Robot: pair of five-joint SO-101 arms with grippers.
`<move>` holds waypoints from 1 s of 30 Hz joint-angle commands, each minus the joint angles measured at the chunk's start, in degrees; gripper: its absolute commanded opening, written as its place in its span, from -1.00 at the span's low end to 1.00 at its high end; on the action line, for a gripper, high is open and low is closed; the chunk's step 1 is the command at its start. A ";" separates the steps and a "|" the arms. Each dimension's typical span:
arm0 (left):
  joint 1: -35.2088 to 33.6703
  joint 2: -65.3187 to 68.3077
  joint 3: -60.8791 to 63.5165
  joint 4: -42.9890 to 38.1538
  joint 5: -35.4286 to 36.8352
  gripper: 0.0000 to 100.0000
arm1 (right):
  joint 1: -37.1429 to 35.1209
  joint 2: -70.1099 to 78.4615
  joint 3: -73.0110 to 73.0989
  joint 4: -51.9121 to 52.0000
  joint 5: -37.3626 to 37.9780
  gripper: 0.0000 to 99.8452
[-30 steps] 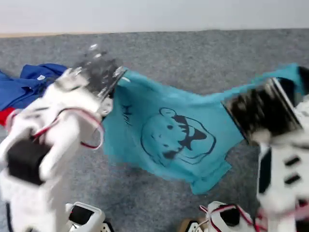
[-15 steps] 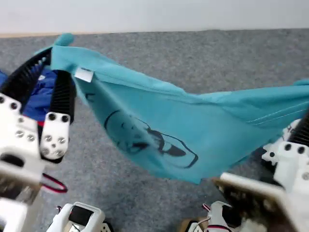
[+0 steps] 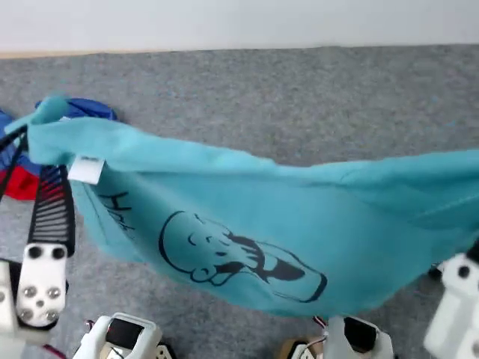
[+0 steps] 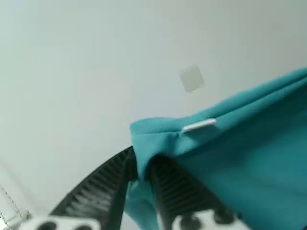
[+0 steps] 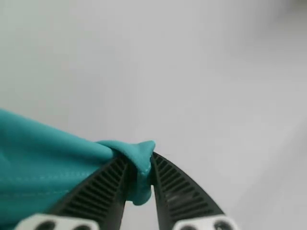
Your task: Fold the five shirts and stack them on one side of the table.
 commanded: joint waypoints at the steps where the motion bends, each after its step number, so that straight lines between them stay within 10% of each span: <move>1: -0.44 -0.09 -2.33 2.81 -0.44 -1.00 | 0.75 0.48 -1.41 -1.27 1.67 -0.98; 30: -3.34 -4.31 -0.22 14.15 -0.62 -1.00 | 0.57 0.92 2.55 0.13 2.46 -0.98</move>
